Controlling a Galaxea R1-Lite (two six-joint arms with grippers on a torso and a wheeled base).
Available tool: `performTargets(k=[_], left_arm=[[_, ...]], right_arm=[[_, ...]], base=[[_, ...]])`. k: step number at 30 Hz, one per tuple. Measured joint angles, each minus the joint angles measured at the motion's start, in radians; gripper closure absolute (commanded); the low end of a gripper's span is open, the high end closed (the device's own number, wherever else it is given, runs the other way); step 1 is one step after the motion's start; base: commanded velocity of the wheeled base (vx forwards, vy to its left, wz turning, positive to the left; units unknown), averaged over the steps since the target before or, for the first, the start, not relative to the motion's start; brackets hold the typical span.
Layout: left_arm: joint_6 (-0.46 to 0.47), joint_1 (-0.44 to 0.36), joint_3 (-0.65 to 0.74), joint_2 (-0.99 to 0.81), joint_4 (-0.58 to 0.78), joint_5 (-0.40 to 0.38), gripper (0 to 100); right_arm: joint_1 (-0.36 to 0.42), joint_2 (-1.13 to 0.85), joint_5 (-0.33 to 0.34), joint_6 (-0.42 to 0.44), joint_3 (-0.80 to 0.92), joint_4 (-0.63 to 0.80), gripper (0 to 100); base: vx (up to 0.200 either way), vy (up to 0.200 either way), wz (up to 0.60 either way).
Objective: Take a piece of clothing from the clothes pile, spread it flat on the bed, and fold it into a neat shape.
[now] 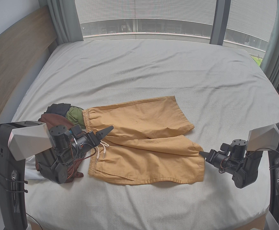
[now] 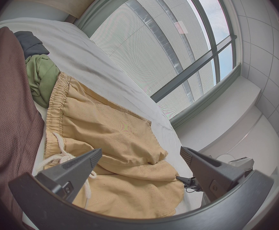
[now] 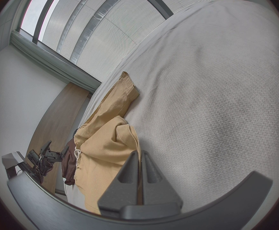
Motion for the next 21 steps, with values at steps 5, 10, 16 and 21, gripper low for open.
performTargets(k=[5,10,16,21], left_arm=[[0.001,0.000,0.000,0.000,0.000,0.000,0],[0.001,-0.001,0.000,0.000,0.000,0.000,0],[0.001,-0.001,0.000,0.000,0.000,0.000,0],[0.001,0.000,0.000,0.003,0.000,0.000,0]], right_arm=[[-0.002,0.000,0.016,0.003,-0.009,-0.001,0],[-0.001,-0.005,0.058,0.031,-0.036,-0.001,0],[0.004,-0.004,0.068,0.106,-0.109,0.001,0],[0.010,0.009,0.070,0.118,-0.183,0.008,0]], base=[[0.000,0.000,0.00],[0.000,0.000,0.00],[0.000,0.000,0.00],[0.000,0.000,0.00]])
